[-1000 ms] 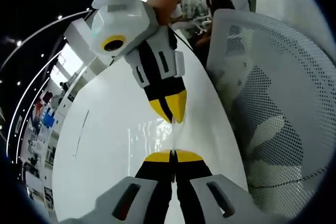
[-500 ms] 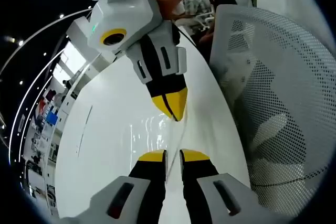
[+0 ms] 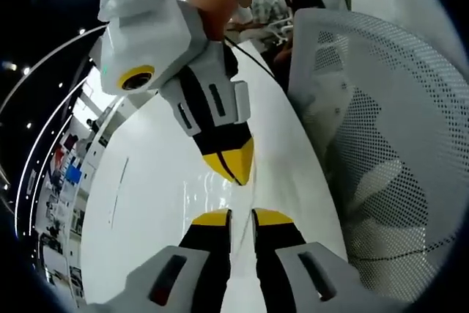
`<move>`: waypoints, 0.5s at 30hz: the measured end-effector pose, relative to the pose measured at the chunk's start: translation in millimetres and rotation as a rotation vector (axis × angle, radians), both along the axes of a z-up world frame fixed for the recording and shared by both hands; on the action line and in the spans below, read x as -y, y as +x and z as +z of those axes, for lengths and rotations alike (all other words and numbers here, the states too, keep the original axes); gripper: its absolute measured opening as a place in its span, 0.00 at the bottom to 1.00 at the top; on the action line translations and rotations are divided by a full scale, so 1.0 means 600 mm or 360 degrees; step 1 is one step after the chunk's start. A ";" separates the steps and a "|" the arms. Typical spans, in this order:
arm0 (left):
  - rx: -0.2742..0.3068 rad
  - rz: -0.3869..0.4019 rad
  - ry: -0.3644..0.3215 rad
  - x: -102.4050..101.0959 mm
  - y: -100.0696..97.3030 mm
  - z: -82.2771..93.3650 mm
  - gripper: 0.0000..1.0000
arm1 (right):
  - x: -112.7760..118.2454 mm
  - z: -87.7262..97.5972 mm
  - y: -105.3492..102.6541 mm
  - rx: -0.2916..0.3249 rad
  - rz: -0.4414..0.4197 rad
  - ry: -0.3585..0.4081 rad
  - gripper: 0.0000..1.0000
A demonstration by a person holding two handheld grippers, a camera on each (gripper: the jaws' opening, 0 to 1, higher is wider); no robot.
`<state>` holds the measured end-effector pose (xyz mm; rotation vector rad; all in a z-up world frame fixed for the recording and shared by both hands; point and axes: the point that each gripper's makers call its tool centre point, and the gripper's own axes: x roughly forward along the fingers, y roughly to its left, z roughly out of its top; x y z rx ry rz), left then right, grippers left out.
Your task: Open the resealable bag by pulling the two sides of the seal apart until the entire bag opening is separated and visibly accessible.
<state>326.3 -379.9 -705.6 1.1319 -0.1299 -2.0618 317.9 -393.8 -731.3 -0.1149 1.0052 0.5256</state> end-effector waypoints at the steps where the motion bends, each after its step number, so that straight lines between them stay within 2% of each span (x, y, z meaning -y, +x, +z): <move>1: 0.0005 -0.0004 0.0002 -0.001 -0.001 -0.001 0.07 | 0.001 0.001 0.001 0.0006 0.0010 -0.0010 0.00; 6: 0.0034 -0.0035 0.0014 -0.003 -0.007 -0.004 0.08 | 0.004 0.002 0.002 -0.0002 -0.0003 -0.0021 0.00; 15: 0.0056 -0.0024 -0.0035 0.004 -0.001 0.008 0.07 | 0.012 0.003 0.005 -0.0001 -0.0026 -0.0040 0.00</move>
